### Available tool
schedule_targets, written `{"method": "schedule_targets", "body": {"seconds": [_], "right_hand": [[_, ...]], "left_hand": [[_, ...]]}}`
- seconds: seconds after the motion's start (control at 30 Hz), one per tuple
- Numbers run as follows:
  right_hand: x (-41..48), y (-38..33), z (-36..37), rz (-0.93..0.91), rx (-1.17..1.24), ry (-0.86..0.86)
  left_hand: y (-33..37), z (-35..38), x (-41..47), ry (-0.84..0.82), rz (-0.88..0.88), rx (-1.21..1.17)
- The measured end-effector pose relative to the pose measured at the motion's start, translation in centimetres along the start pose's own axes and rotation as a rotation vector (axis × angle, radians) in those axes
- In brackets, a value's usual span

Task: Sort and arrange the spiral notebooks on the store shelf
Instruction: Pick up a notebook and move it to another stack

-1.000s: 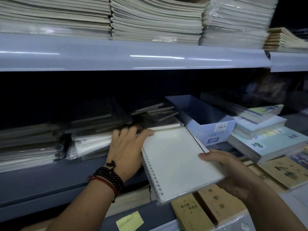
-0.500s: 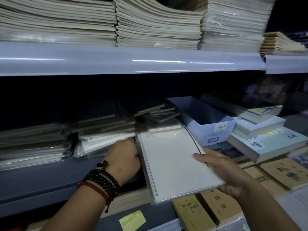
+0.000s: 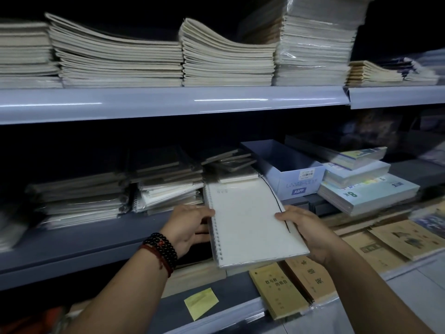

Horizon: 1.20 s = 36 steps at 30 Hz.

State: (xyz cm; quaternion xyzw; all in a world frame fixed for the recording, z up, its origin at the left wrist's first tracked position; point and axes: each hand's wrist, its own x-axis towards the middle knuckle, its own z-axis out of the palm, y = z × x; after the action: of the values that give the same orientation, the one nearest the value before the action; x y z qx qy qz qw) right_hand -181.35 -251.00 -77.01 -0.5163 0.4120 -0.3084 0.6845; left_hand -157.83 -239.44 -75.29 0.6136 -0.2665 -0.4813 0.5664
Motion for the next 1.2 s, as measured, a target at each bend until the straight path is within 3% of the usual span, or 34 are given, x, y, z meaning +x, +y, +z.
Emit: {"method": "schedule_targets", "body": {"seconds": [0.2,0.4,0.57,0.7,0.83,1.07,1.2], "right_hand": [[-2.7,0.2,0.3,-0.061,-0.094,0.105],[-3.6,-0.1,1.1,-0.217,-0.017,0.175],[-3.5,-0.3,3.1,-0.396,0.002,0.199],[-3.1,-0.6,4.5,-0.591,-0.147,0.262],[-2.8,-0.8,4.8,-0.752,-0.286,0.301],[-2.8,-0.7,5.1,-0.939,-0.314,0.411],[-2.7,-0.4,5.5,-0.975,-0.29,0.42]], "left_hand": [[0.3,-0.3,-2.3,-0.077,0.011,0.122],[1.1,-1.1,-4.0,-0.126,0.083,0.183],[1.7,-1.2,-4.3,0.046,0.315,0.115],[1.8,-1.8,-4.2,0.145,0.394,0.123],[2.5,-2.2,-4.5,0.098,0.395,0.006],[3.4,-1.9,-5.4,-0.019,0.415,-0.331],[4.0,-1.6,-5.6,-0.043,0.421,-0.364]]}}
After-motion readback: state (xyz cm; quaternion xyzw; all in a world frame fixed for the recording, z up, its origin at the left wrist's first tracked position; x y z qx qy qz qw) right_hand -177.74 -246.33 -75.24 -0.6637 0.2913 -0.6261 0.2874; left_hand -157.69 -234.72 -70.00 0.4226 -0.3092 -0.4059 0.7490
